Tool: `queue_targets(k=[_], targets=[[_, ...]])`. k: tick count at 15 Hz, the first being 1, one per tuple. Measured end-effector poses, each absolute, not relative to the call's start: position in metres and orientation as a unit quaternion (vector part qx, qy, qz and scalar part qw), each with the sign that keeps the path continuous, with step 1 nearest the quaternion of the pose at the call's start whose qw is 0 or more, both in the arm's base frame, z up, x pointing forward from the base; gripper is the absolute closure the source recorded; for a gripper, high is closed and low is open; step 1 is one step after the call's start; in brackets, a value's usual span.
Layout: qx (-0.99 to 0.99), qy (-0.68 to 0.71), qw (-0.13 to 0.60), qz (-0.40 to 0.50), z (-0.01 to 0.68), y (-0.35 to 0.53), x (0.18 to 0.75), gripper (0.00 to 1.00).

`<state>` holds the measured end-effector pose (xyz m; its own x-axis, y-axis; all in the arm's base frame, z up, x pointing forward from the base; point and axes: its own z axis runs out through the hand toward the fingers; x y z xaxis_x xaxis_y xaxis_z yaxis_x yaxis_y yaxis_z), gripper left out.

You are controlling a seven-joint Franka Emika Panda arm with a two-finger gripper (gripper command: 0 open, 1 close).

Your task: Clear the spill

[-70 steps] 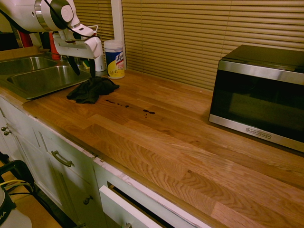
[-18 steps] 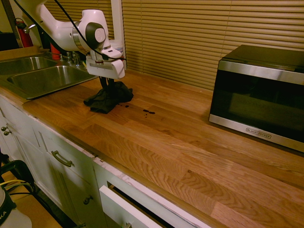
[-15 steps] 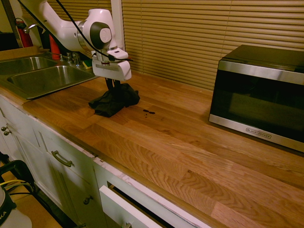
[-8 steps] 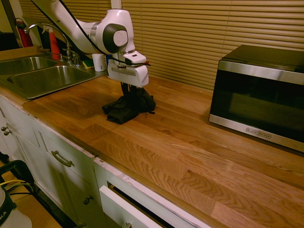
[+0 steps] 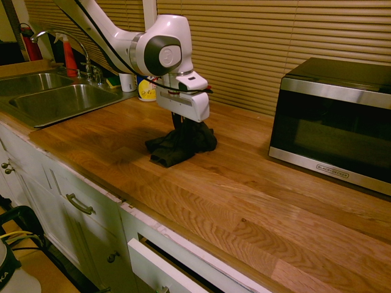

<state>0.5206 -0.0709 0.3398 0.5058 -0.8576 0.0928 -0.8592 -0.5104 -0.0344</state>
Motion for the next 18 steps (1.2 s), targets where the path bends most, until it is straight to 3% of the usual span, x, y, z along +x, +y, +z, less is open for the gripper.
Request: queue_targets(k=[7, 18], targets=[[0.863, -0.504, 0.001, 0.045, 0.34, -0.1, 0.512, 1.0], [0.9, -0.433, 0.016, 0.054, 0.342, 0.041, 0.515, 1.0]])
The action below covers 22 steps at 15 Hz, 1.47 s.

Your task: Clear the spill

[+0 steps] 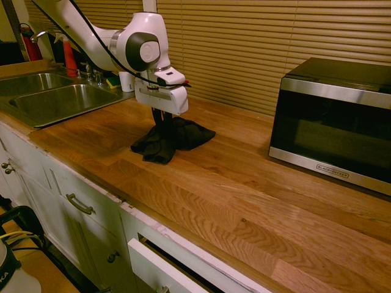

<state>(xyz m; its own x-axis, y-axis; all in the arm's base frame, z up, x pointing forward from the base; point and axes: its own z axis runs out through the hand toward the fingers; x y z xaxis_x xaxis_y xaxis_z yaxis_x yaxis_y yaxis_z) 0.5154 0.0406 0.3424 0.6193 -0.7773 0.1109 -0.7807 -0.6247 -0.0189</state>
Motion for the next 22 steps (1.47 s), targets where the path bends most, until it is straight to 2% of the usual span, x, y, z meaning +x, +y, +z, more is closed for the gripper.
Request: queue_targets(k=[15, 22], targets=[[0.936, -0.344, 0.047, 0.06, 0.351, 0.269, 0.524, 1.0], [0.943, -0.321, 0.062, 0.058, 0.345, 0.332, 0.532, 1.0]])
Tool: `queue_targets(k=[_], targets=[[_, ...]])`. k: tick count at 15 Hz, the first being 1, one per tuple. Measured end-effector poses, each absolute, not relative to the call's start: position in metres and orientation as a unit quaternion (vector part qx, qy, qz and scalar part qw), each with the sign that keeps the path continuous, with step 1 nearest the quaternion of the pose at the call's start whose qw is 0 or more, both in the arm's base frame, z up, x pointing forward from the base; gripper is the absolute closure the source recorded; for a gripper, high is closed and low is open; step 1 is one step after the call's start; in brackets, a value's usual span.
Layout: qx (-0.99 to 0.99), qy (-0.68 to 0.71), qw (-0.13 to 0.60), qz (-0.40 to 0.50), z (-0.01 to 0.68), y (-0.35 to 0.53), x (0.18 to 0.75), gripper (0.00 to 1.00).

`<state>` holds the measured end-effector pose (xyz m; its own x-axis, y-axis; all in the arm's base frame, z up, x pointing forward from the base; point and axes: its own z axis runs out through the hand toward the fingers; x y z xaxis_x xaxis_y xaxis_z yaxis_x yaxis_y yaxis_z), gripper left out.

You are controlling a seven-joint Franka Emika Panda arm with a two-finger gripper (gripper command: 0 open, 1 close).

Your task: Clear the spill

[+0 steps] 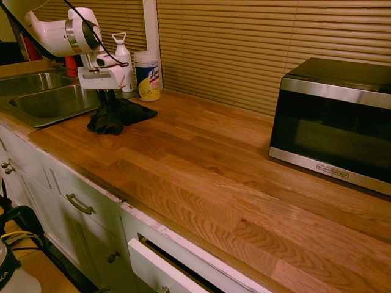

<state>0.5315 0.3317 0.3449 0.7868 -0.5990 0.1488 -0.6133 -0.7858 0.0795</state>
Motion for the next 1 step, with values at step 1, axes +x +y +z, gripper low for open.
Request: queue_targets(k=[1], targets=[[0.943, -0.321, 0.061, 0.058, 0.345, 0.3377, 0.5322, 1.0]])
